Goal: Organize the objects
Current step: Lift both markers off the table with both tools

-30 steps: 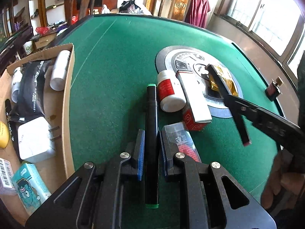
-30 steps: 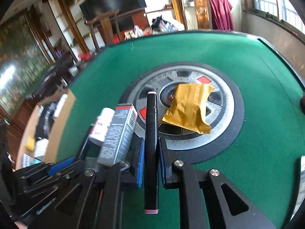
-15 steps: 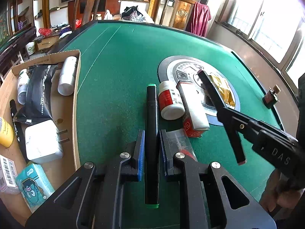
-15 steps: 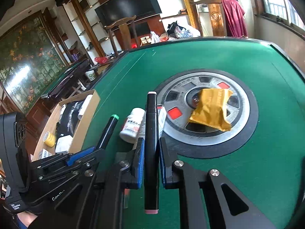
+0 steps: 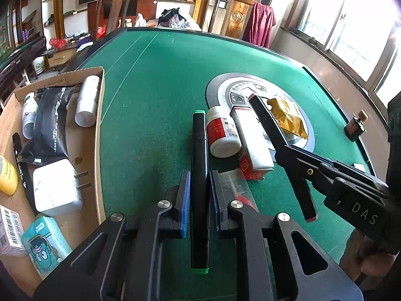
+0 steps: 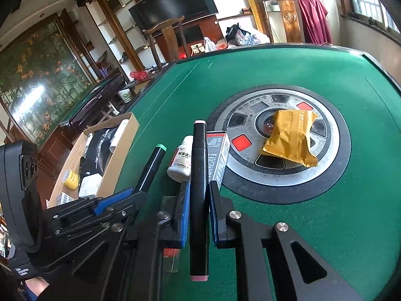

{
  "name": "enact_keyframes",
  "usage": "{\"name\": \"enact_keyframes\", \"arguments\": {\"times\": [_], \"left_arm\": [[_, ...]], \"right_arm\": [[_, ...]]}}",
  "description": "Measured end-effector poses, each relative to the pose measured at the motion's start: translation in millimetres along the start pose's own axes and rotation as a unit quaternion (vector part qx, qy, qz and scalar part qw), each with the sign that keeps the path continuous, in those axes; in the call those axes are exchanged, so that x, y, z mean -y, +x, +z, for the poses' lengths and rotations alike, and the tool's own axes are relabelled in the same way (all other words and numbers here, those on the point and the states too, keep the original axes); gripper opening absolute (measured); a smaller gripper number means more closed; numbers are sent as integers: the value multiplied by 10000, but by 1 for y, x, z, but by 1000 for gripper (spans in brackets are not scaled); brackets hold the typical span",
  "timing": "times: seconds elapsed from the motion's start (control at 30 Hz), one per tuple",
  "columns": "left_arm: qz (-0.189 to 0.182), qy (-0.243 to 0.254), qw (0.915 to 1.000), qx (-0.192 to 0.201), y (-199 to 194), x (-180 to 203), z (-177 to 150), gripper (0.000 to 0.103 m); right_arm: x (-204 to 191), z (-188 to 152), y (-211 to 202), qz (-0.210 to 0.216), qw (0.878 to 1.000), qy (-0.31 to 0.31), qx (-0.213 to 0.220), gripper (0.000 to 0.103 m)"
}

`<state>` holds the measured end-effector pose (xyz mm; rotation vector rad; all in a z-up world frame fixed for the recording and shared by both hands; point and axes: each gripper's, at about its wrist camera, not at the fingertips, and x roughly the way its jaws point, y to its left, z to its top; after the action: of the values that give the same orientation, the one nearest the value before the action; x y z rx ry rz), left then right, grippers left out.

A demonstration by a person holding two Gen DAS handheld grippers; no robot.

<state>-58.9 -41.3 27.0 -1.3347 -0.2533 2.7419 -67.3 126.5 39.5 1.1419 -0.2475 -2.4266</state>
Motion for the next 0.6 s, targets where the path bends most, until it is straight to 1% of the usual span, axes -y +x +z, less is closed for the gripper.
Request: {"name": "enact_keyframes", "arguments": {"times": [0.23,0.37,0.5,0.6], "left_arm": [[-98,-19,9999,100,-7,-1,0,14],[-200,-145,9996,159,-15,-6,0,14],[-336,-357,9982,354,-35,-17,1,14],[-364,-481,9969,503,-50,-28,0,14]], "right_arm": [[-9,-4,-1,56,10000,-72,22,13],[-14,-6,1,81,9999,-72,12,13],[-20,-6,1,197,9998,2,-3,13],[-31,-8,-1,269,9996,15,31,13]]}}
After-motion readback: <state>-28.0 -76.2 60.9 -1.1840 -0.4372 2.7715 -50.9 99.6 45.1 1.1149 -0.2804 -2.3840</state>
